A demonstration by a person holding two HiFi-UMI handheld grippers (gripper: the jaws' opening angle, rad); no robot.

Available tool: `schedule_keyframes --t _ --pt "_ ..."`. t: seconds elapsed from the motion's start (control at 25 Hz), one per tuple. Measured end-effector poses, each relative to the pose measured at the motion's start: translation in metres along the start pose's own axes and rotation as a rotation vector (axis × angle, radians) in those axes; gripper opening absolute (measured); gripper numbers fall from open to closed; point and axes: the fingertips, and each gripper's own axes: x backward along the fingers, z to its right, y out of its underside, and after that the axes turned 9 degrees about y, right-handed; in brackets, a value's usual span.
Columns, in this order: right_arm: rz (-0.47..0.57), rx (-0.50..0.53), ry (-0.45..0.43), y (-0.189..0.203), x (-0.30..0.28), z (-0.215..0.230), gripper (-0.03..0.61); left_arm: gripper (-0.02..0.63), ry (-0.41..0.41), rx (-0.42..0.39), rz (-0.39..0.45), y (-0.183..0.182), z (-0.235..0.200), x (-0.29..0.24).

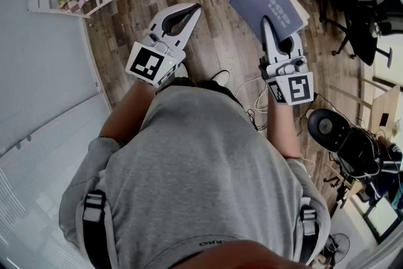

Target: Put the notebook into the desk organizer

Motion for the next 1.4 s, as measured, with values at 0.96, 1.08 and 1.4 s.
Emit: schedule_keyframes --t 0.96,1.08,1.4 --pt "0.019 -0.035 -0.008 -0.002 0.007 0.016 0.038 0.02 0.048 -0.018 0.002 0.001 0.023 -0.035" --pt "0.023 -0.052 -0.026 0.0 0.018 0.033 0.038 0.02 0.034 -0.026 -0.002 0.002 0.039 -0.052" --pt "0.01 -0.052 -0.09 0.006 0.021 0.064 0.038 0.02 -0.027 -0.035 -0.005 0.004 0.051 -0.086"
